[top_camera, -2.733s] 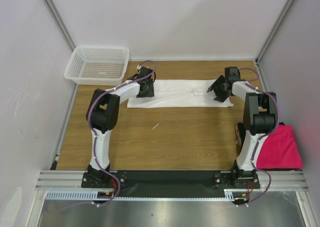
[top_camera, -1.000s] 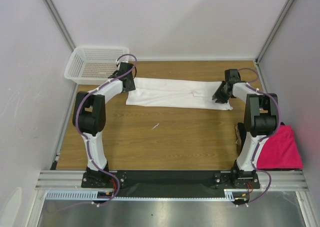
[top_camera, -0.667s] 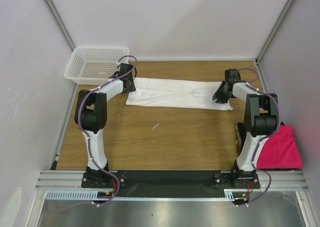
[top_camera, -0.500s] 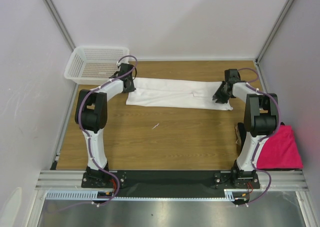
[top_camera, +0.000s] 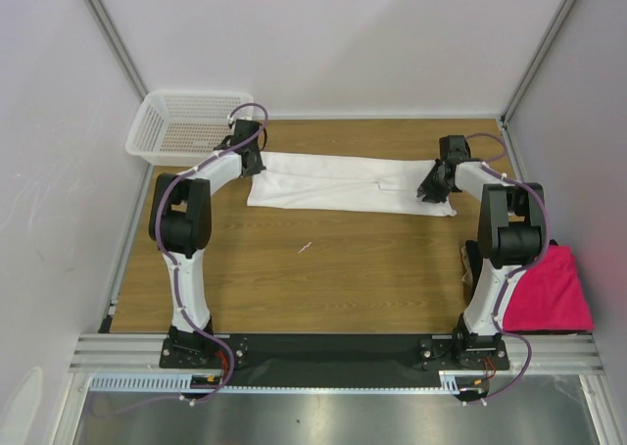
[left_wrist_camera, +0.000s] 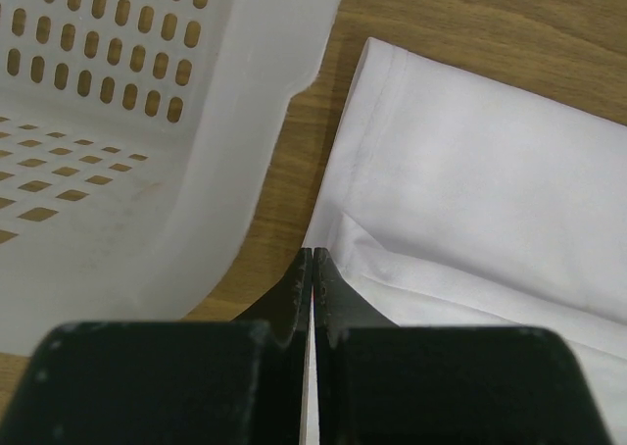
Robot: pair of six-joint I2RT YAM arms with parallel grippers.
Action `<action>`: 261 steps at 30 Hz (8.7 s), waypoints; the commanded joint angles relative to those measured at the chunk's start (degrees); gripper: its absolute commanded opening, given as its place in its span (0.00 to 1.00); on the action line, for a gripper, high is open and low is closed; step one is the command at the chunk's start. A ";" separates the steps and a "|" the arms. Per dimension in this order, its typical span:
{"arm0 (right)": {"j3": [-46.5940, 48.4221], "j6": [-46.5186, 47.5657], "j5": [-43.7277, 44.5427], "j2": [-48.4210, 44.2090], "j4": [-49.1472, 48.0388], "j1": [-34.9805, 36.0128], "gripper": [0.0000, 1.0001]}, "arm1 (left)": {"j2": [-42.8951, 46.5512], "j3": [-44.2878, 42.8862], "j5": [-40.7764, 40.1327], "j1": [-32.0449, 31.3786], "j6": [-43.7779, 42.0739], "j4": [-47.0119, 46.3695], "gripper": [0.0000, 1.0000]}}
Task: Fold and stack the t-shirts
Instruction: Fold the tshirt
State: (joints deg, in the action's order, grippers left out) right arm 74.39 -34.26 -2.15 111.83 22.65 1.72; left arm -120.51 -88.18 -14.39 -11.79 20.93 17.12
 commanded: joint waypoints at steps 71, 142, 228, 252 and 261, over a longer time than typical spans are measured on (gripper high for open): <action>4.45 4.03 5.23 4.80 5.82 -4.26 0.25 | 2.47 1.52 -0.01 -3.85 1.48 -0.78 0.12; 5.15 4.12 4.70 5.59 6.00 -4.18 0.23 | 2.73 1.61 -3.73 -3.33 2.54 -3.32 0.00; 41.20 -6.27 -5.69 15.36 -12.31 -1.28 0.64 | 4.05 -1.55 8.59 -16.16 -1.15 4.58 0.85; 2.08 -1.86 0.56 2.52 -13.60 -8.04 0.41 | -17.20 -32.31 28.98 -23.01 16.75 -21.77 0.86; -6.71 -3.97 6.11 -2.67 -14.57 -10.94 0.35 | -29.25 -42.69 25.47 -25.65 31.18 -31.09 0.87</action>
State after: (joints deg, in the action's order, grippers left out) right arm 69.95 -37.85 0.14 111.85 8.12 -8.40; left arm -148.53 -127.20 12.19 -36.40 44.82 -6.98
